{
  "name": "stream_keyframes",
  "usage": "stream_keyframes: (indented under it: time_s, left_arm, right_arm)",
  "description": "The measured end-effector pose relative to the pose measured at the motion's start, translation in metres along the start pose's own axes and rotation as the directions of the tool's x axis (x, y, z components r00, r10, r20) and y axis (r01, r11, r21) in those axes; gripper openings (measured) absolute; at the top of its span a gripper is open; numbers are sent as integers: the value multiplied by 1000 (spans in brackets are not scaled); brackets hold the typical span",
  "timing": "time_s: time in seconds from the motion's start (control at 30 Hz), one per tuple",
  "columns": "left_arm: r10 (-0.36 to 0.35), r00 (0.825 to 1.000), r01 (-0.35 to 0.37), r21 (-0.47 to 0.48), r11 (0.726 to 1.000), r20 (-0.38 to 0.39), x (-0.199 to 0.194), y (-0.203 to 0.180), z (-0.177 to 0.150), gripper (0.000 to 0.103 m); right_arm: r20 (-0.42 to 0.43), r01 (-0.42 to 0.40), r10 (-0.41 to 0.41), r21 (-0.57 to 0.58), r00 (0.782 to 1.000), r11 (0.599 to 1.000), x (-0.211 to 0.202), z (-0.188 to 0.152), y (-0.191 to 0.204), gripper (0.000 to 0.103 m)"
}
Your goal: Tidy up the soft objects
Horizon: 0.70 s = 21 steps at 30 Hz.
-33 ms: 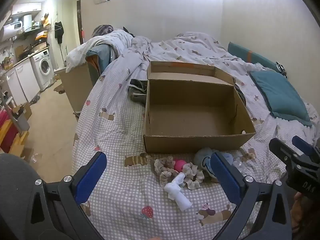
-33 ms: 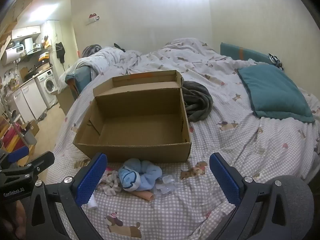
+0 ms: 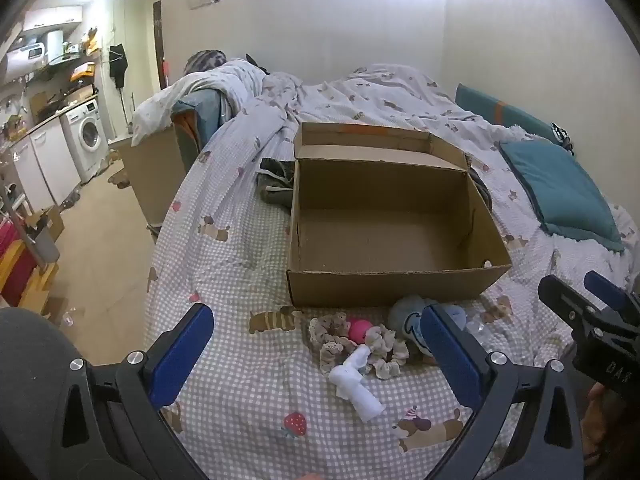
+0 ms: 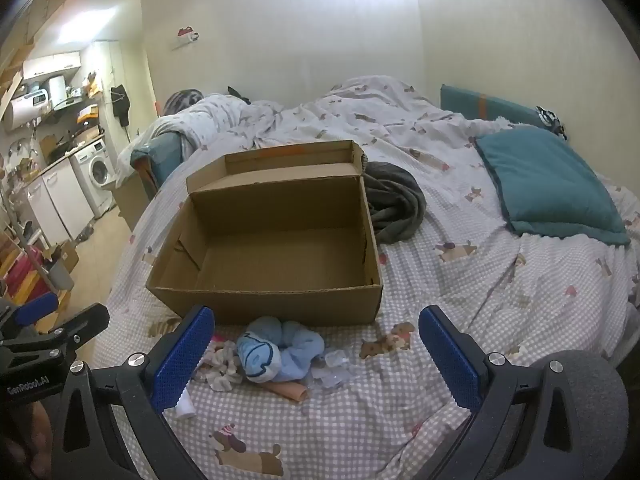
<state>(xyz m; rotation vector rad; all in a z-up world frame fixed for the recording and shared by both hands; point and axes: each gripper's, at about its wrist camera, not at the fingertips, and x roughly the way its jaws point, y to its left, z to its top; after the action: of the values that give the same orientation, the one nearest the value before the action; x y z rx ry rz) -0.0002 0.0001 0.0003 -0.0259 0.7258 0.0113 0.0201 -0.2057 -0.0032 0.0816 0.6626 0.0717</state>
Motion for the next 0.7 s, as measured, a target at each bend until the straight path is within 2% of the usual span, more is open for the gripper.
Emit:
stream_keyframes:
  time_s: [0.3, 0.37, 0.7]
  left_arm:
    - [11, 1000, -11, 17, 1000, 10, -3, 0, 3, 103]
    - [12, 1000, -12, 15, 1000, 10, -4, 1, 4, 103]
    - [11, 1000, -11, 21, 1000, 11, -3, -1, 1, 103]
  right_arm:
    - [-16, 1, 0, 19, 1000, 1000, 4, -2, -6, 103]
    - [-25, -23, 25, 49, 999, 999, 5, 2, -15, 103]
    - [-31, -19, 20, 49, 999, 999, 5, 0, -8, 103]
